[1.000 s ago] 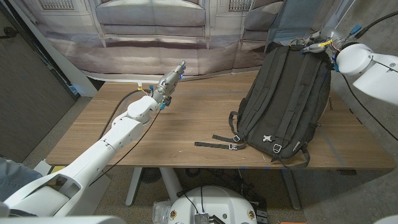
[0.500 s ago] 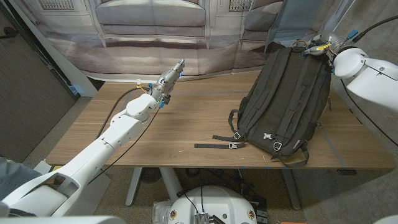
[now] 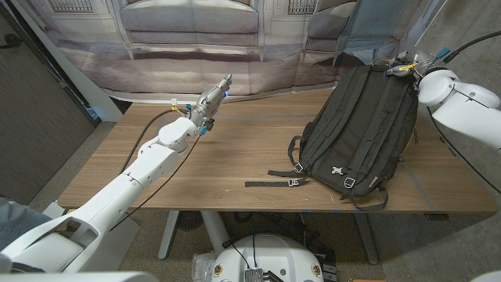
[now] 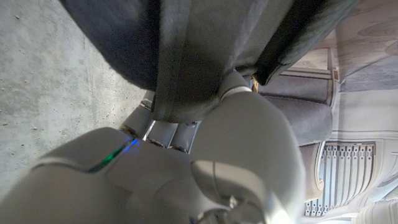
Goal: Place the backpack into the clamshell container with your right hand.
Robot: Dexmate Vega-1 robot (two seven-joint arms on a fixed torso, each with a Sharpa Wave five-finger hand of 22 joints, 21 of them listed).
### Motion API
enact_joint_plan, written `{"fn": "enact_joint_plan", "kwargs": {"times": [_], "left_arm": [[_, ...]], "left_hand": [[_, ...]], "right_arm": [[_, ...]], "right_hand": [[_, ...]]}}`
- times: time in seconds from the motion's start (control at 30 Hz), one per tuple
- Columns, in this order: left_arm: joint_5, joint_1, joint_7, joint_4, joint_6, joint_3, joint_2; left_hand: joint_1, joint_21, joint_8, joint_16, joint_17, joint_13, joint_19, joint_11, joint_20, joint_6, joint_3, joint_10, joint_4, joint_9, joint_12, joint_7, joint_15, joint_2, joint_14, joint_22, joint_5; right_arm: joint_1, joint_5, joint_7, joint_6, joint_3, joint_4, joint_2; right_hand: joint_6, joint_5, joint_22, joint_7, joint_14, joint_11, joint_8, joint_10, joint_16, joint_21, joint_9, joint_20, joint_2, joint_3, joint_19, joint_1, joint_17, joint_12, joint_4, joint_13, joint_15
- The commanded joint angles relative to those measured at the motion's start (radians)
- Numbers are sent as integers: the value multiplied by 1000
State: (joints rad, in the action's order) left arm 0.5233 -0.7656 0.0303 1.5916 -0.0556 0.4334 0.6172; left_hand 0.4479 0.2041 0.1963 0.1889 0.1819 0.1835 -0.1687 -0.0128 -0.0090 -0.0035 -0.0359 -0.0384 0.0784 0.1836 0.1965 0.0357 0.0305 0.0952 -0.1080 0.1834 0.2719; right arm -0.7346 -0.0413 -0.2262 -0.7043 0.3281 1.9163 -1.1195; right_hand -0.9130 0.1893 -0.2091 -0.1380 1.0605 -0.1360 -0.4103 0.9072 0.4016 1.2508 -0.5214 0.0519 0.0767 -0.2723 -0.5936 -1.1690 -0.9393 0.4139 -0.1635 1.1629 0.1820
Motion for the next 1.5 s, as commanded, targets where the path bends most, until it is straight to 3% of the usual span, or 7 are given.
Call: {"fn": "enact_joint_plan", "kwargs": {"times": [0.03, 0.43, 0.97, 1.5], "left_arm": [[-5, 0, 9, 22, 13, -8, 12], [-3, -22, 42, 65, 39, -31, 39], [-1, -22, 47, 57, 48, -26, 32], [-5, -19, 59, 73, 60, -30, 37]], "left_hand": [[3, 4, -1, -1, 2, 3, -41, -1, 5, 0, -7, -7, 3, 3, 4, 2, 0, 11, -11, 4, -4], [4, 4, -1, 0, 2, 3, -41, 0, 5, -1, -8, -6, 3, 3, 5, 1, 0, 11, -11, 4, -4], [4, 4, 0, 0, 2, 3, -41, 1, 5, 0, -10, -7, 3, 3, 4, 2, 0, 12, -11, 4, -5], [5, 4, 0, 0, 2, 3, -41, 1, 5, 1, -12, -7, 3, 3, 4, 2, 0, 13, -10, 4, -5]], "right_arm": [[-2, 25, -23, 27, 34, -64, 32], [-2, 51, -45, 72, 71, -130, 72], [54, 131, -29, 92, 146, -197, 112], [111, 186, -37, 150, 204, -329, 191]], "right_hand": [[-18, 4, 0, -23, -3, -38, -1, 37, 0, 6, -4, 157, 36, -42, 3, -35, -1, 0, 25, 4, 55], [-20, 4, 1, -21, -3, -37, 0, 40, -3, 7, -5, 156, 35, -42, 4, -35, -1, -2, 25, 6, 55], [-21, 4, 2, -24, 1, -36, 3, 40, -4, 8, -6, 156, 36, -43, 7, -35, 0, -10, 25, 4, 55], [-24, 4, 3, -25, 0, -39, 6, 39, -9, 9, -4, 156, 37, -43, 9, -33, 3, -13, 27, 7, 55]]}}
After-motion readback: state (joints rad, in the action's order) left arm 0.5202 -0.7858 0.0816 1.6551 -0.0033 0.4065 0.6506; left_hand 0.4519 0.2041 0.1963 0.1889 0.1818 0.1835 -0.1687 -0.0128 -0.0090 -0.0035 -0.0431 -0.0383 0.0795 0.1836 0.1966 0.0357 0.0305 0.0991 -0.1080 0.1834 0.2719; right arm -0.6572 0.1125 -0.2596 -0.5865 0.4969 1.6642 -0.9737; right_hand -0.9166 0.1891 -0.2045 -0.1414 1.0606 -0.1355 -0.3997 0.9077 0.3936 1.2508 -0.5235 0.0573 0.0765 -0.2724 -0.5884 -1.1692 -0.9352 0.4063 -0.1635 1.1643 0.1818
